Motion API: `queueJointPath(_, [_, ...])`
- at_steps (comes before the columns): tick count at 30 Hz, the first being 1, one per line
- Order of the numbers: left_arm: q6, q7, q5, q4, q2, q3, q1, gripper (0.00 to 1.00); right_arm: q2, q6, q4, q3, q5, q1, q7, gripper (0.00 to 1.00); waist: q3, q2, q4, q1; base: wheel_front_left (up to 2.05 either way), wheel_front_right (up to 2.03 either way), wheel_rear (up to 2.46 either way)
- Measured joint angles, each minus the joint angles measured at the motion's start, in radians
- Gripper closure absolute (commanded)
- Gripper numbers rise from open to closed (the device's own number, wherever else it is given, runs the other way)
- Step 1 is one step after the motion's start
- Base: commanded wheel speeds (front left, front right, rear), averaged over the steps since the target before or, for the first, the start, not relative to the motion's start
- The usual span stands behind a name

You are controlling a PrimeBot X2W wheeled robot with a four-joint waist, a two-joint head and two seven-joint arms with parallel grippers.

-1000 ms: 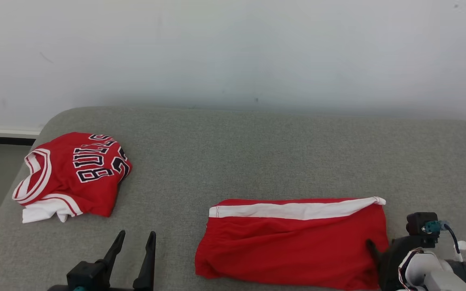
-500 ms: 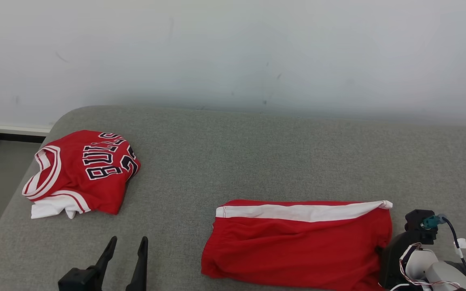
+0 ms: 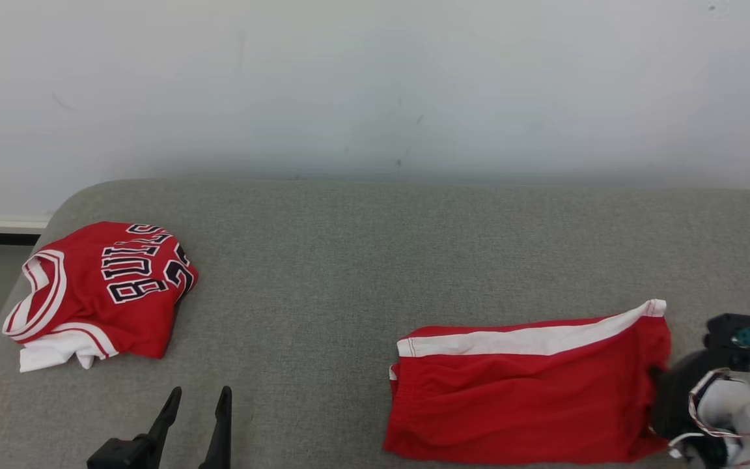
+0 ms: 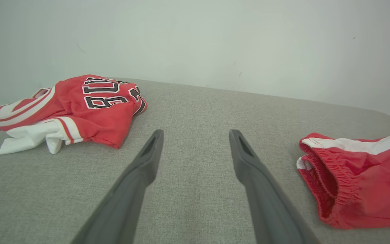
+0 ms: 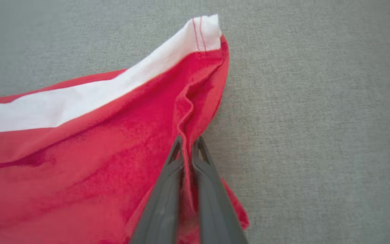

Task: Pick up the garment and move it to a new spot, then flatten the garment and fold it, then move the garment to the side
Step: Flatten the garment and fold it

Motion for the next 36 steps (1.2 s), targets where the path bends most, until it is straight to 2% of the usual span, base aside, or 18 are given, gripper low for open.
queueJointPath(4, [0.0,0.006,0.0,0.0,-0.006,-0.008,-0.001,0.0,0.049,0.027,-0.052,-0.001,0.044,-0.001,0.001,1.0,-0.004,0.0,-0.013,0.0,0.0,0.0,0.0])
queueJointPath(9, [-0.001,0.009,0.0,0.004,-0.011,-0.014,-0.002,0.0,0.097,0.039,-0.156,0.024,0.087,0.0,0.025,1.0,-0.014,0.0,-0.017,0.0,0.0,0.0,0.0])
queueJointPath(13, [-0.002,0.012,0.0,0.008,-0.015,-0.026,-0.002,0.0,0.109,0.039,-0.225,0.043,0.121,0.009,0.047,1.0,-0.023,0.0,-0.016,0.0,0.0,0.0,0.0])
queueJointPath(23, [-0.009,0.017,0.0,0.013,-0.025,-0.033,0.0,0.0,0.118,0.039,-0.551,0.176,0.253,0.102,0.169,1.0,-0.041,0.0,0.009,-0.0001,0.0,0.0,0.0])
queueJointPath(33, [-0.01,0.026,0.0,0.019,-0.036,-0.054,-0.005,0.0,0.134,0.039,-0.612,0.17,0.27,0.098,0.196,1.0,-0.038,0.0,0.037,0.0,0.0,0.0,0.0])
queueJointPath(36, [-0.013,0.026,0.0,0.024,-0.042,-0.058,-0.006,0.0,0.133,0.024,-0.605,0.184,0.257,0.106,0.212,1.0,-0.035,0.0,0.05,0.0,0.0,0.0,0.0])
